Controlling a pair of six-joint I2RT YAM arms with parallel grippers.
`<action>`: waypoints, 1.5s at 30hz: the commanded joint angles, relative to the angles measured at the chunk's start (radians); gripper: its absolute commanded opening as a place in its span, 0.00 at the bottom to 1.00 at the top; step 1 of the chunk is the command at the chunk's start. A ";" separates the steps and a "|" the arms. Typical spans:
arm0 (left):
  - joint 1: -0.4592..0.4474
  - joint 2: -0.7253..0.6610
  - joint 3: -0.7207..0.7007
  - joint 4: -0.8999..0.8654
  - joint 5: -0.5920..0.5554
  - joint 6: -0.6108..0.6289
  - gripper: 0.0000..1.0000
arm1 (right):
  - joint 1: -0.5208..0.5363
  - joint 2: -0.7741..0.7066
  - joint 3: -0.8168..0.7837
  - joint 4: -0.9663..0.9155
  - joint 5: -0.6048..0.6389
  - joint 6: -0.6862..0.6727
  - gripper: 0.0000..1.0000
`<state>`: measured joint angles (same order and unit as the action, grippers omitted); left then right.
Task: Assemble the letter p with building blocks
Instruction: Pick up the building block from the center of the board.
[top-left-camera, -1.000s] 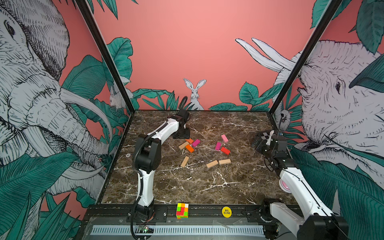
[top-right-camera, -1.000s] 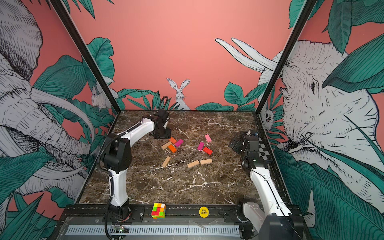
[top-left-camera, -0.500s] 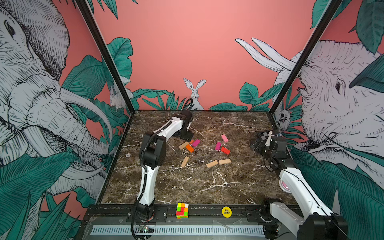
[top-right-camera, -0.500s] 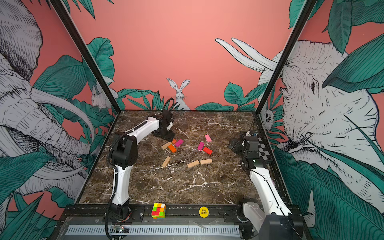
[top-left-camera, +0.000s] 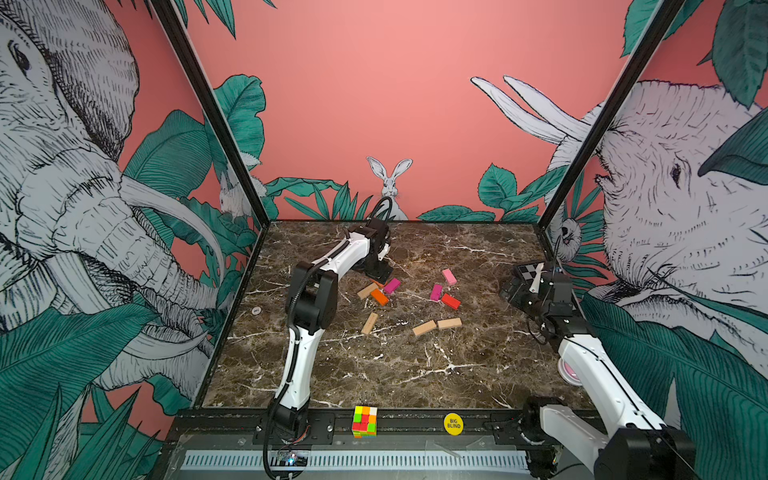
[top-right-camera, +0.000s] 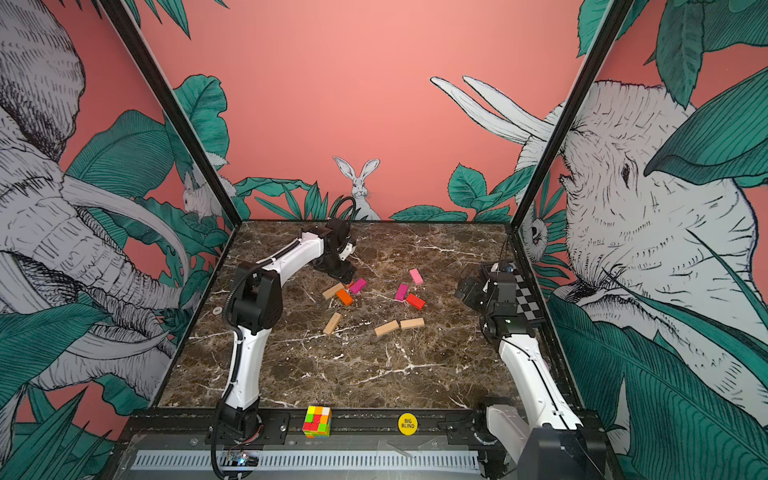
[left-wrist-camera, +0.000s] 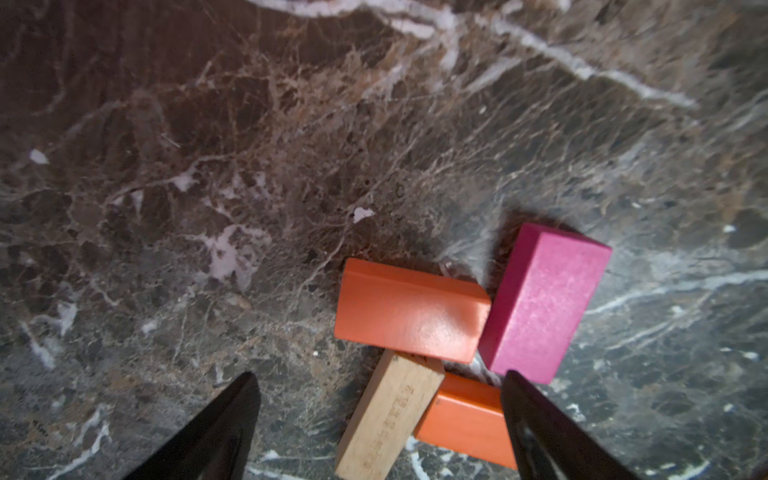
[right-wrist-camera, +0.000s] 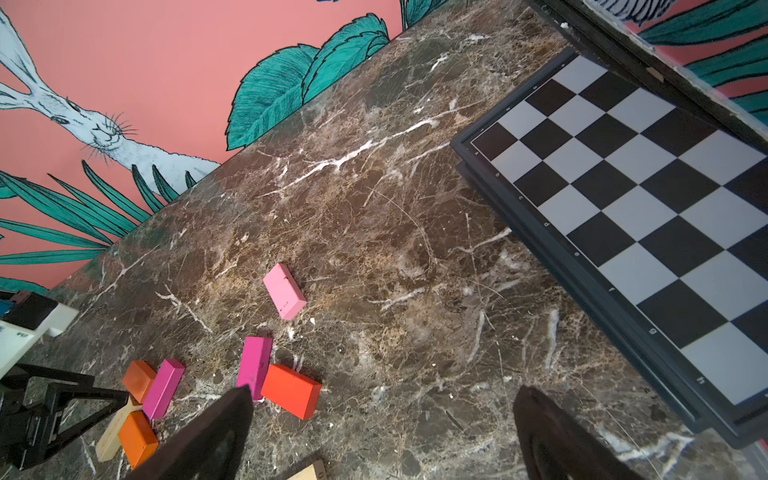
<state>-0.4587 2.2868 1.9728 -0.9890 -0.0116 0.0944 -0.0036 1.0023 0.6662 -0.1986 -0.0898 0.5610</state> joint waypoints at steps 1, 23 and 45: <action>-0.007 0.030 0.047 -0.057 0.017 0.034 0.91 | 0.004 -0.003 -0.003 0.003 0.006 -0.018 0.98; -0.020 0.143 0.173 -0.114 0.040 0.050 0.75 | 0.004 0.010 0.004 -0.009 0.006 -0.012 0.98; 0.005 0.139 0.314 -0.170 -0.064 -0.167 0.54 | 0.016 -0.012 0.003 -0.009 -0.016 -0.027 0.98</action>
<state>-0.4675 2.4371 2.2204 -1.1038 -0.0437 0.0048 0.0021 1.0107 0.6662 -0.2089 -0.0937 0.5503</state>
